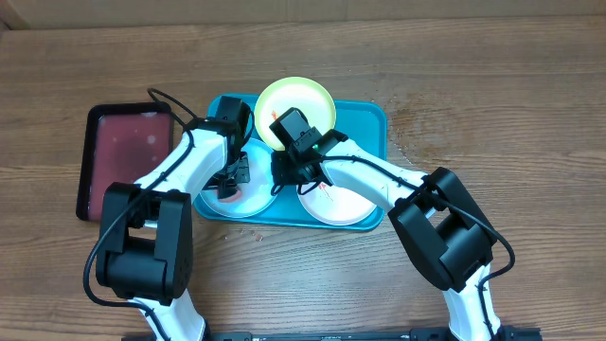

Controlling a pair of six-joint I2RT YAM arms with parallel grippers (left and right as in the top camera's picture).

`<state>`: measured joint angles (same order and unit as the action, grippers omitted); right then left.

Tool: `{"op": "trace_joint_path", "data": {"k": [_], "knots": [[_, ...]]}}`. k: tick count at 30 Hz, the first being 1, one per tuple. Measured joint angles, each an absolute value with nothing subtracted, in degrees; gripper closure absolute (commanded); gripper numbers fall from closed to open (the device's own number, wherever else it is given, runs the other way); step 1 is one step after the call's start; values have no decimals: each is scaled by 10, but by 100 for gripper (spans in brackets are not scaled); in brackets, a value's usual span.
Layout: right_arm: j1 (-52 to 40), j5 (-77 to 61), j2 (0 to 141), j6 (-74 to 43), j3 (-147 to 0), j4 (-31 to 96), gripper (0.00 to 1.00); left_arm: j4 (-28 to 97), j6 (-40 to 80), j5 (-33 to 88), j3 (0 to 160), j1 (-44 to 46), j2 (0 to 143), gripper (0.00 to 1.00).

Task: Clean dirty plates on tray and stack at the side
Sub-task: 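Lower the left gripper and grasp the sponge on the blue plate, then scrub the light blue plate with the sponge in the left gripper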

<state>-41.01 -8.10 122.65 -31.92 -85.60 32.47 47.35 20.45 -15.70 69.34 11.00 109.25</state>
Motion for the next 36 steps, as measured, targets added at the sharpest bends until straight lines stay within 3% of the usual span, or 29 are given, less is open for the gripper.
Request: {"op": "trace_joint_path", "data": {"k": [9,19,24,36], "knots": [[-410,-73,1227,-325,-856,326,96,469,209,-203,698,104,1096,96],[-408,-51,1226,-351,-861,346,96,413,192,17,706,100,1096,95],[-398,-51,1226,-361,-863,359,96,413,190,55,706,105,1096,96],[-387,-74,1226,-362,-866,371,96,476,196,-122,706,78,1096,96]]}}
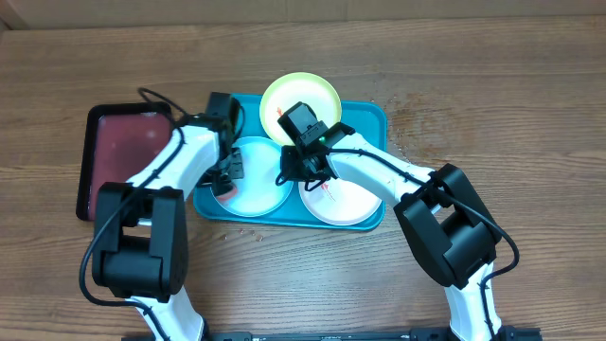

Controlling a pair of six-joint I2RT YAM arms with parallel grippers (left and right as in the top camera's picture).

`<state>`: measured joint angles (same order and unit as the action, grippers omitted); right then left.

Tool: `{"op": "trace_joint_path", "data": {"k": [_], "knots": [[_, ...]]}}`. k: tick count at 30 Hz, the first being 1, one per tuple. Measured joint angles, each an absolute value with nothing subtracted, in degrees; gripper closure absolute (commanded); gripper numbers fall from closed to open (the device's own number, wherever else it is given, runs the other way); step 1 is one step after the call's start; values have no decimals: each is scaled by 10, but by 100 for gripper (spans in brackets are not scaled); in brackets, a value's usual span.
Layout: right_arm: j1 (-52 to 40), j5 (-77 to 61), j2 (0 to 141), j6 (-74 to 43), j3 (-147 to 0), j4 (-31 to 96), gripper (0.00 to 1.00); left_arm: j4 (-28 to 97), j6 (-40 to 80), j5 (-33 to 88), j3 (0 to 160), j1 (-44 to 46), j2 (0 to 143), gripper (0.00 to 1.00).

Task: Clean dirty plates on tray and stack at the side
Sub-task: 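Scrub the light blue plate with the sponge in the left gripper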

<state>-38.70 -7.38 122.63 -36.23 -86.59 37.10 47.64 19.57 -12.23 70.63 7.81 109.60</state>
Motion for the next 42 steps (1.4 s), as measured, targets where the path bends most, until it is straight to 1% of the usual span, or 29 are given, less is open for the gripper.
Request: {"op": "trace_joint_path", "data": {"k": [9,11,17,24,42], "knots": [[-387,-75,1226,-369,-866,369,96,426,210,-121,707,75,1096,96],[-385,-72,1226,-371,-866,370,96,415,211,-92,707,72,1096,96],[-377,-66,1226,-373,-866,370,96,390,210,61,707,67,1096,96],[-377,-67,1226,-368,-866,366,96,392,193,134,707,86,1097,96],[-392,-70,1231,-345,-866,330,96,391,161,135,712,84,1097,95]]}}
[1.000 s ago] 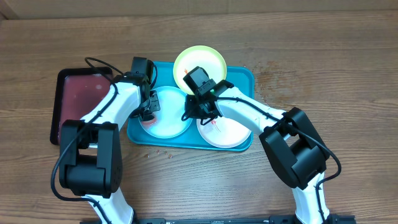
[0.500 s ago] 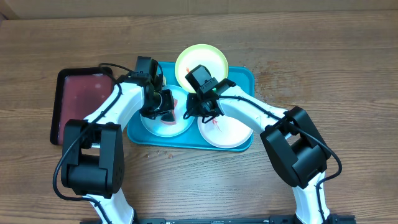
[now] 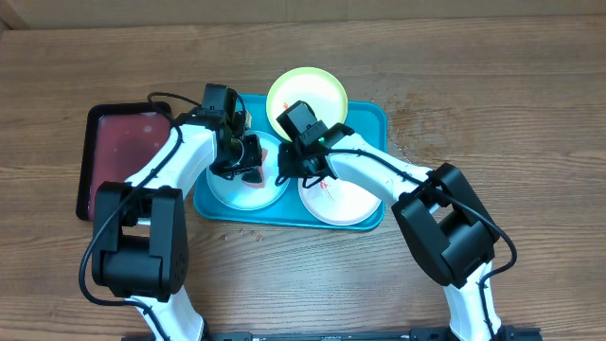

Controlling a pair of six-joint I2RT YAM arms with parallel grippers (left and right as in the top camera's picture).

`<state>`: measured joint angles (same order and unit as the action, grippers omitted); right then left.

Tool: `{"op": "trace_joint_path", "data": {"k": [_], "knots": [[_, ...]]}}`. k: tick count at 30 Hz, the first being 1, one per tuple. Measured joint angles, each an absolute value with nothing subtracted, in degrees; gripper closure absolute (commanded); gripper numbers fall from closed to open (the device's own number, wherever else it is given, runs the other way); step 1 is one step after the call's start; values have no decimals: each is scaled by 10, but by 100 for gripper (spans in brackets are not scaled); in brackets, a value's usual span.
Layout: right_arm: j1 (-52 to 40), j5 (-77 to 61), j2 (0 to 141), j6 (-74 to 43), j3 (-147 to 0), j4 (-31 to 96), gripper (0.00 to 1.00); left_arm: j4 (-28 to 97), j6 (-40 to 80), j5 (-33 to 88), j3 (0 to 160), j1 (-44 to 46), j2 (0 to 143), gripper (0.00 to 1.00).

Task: Clean dirty plates on tray and stack at the side
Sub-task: 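Scrub the light blue plate with the sponge in the left gripper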

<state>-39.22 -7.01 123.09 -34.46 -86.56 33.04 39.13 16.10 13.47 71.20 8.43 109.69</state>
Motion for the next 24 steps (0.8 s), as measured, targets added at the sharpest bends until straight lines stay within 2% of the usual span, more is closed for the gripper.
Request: {"op": "trace_joint_path", "data": {"k": [14,17,24], "knots": [[-395,-71,1237,-345,-866,320,96,390,161,113,713,102,1104,96],[-395,-71,1238,-345,-866,321,96,404,166,68,715,103,1114,96],[-395,-72,1238,-336,-867,322,96,451,197,-121,725,105,1115,96]]}}
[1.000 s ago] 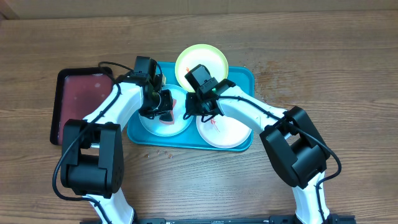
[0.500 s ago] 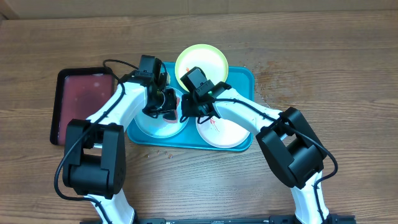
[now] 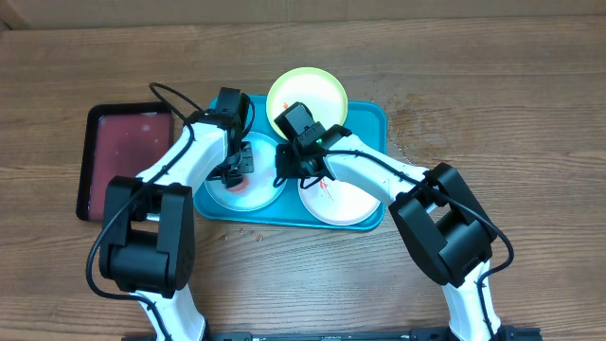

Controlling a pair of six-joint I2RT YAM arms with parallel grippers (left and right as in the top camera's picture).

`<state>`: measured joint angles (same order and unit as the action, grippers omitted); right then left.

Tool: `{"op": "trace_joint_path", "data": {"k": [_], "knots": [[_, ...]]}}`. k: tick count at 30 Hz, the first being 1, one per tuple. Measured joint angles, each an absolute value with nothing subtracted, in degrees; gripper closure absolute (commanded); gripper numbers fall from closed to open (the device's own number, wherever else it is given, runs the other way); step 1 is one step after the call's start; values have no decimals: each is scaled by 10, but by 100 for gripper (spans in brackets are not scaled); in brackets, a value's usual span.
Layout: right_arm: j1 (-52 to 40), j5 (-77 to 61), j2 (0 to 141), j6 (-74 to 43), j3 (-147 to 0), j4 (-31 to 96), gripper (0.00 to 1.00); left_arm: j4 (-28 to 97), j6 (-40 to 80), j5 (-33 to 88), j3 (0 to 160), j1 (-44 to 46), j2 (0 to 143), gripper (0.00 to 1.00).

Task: Clean dirty plates on tray and stack at the side
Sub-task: 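Scrub the light blue plate with the sponge in the left gripper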

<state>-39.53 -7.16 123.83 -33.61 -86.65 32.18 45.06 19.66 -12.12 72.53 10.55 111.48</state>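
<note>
A teal tray (image 3: 374, 118) holds three plates. The yellow-green plate (image 3: 312, 90) leans over the tray's far edge. A white plate (image 3: 346, 204) with red smears lies at the front right. The pale blue plate (image 3: 237, 194) is at the front left. My left gripper (image 3: 241, 166) hangs over the pale blue plate, shut on a small red sponge (image 3: 246, 163) that presses on the plate's far part. My right gripper (image 3: 284, 177) sits at that plate's right rim and seems to be shut on it. Its fingertips are mostly hidden under the wrist.
A dark red tray (image 3: 128, 156) with a black rim lies on the wooden table left of the teal tray. A few crumbs dot the table in front of the teal tray. Both arms reach in from the near edge.
My left gripper with the red sponge has shifted slightly left and away on the pale blue plate, and the wrist has turned. The right gripper stays at the plate's right rim.
The left gripper held the sponge at the near left of the pale blue plate, then at its left rim, then at its right centre, and now over its far part. All the while the right gripper stayed at that plate's right rim.
</note>
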Motion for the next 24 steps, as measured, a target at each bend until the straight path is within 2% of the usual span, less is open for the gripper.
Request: {"op": "trace_joint_path", "data": {"k": [3,6,12,24], "knots": [[-395,-71,1238,-334,-867,321,96,457,199,-162,732,98,1121,96],[-396,-72,1238,-333,-867,322,96,442,200,-152,739,96,1125,96],[-397,-70,1238,-334,-867,322,96,376,215,-9,748,93,1132,96],[-397,-68,1239,-334,-867,322,96,408,209,126,774,91,1159,96]]}}
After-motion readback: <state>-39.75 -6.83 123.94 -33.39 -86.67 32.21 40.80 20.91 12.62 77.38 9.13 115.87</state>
